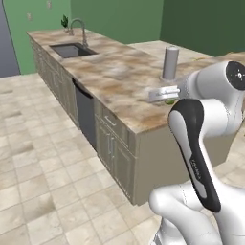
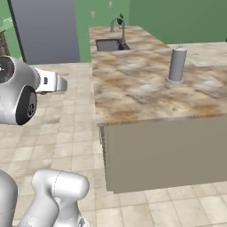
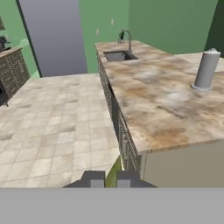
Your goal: There is a bowl on the dining counter. Grab a lemon wedge from the fridge and place it in the bowl. Then get the liquor bottle and glass cup from the cabinet and place them next to the bowl.
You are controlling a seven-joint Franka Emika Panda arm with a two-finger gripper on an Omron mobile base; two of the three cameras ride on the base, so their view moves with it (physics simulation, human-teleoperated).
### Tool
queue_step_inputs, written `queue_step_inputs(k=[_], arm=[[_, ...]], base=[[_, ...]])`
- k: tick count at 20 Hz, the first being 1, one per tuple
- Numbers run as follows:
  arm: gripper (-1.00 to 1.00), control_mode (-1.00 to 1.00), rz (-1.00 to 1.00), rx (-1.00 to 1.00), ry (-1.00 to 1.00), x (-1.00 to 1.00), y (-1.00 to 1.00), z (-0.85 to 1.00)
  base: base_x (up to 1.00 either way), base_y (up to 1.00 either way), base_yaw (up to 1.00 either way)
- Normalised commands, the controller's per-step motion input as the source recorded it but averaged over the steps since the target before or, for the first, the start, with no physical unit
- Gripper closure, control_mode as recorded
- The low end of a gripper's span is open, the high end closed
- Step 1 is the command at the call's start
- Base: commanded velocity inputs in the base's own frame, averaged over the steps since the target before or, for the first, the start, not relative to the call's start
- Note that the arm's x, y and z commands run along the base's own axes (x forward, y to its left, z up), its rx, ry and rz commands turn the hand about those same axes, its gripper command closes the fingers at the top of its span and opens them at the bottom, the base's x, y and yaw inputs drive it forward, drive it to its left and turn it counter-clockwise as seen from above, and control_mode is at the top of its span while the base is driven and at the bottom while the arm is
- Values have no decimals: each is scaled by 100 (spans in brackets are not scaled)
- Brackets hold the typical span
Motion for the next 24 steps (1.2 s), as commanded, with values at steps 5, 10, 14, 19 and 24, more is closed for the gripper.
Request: queue_step_inputs(k=[5, 10, 14, 19, 24], arm=[[100, 100, 0, 0, 0, 0, 0, 0], [100, 100, 0, 0, 0, 0, 0, 0], [100, 100, 0, 0, 0, 0, 0, 0], [100, 100, 0, 0, 0, 0, 0, 0], [100, 100, 0, 0, 0, 0, 0, 0]], base=[[0, -100, -3], [0, -100, -5], [0, -100, -8], [0, -100, -8], [0, -100, -6]])
